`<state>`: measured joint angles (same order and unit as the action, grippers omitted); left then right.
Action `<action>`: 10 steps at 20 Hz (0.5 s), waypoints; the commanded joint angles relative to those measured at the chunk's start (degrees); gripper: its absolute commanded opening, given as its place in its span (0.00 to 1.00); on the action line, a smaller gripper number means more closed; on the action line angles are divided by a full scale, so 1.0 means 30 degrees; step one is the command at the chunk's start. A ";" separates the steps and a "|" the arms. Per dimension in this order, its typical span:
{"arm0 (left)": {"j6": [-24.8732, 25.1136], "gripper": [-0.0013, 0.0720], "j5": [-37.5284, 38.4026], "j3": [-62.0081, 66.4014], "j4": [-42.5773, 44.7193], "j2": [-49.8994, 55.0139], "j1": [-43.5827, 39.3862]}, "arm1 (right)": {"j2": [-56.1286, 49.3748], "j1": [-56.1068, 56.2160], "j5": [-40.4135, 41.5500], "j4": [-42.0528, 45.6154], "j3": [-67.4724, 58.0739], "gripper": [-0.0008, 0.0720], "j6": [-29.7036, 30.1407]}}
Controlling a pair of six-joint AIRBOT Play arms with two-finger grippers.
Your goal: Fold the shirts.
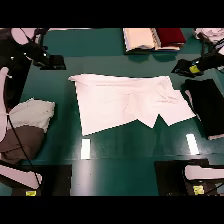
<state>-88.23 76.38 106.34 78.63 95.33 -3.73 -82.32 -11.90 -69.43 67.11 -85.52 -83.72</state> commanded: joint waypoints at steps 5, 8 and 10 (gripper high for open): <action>-0.0386 0.84 -0.1071 -1.0265 -0.0758 -0.5100 -0.1100 | 0.3366 0.0044 -0.0729 -0.0015 0.1530 0.63 0.0765; -0.0707 0.84 -0.2951 -1.6378 -0.1982 -0.8204 -0.2135 | 0.4466 0.0481 -0.0335 -0.0022 0.2543 0.63 0.0787; -0.0954 0.84 -0.3847 -1.9460 -0.3512 -0.9610 -0.2412 | 0.4743 0.0918 -0.0248 -0.0007 0.2783 0.63 0.0787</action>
<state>-90.04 69.82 61.98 73.47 73.21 -9.15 -70.26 -10.57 -70.74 67.09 -78.96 -81.54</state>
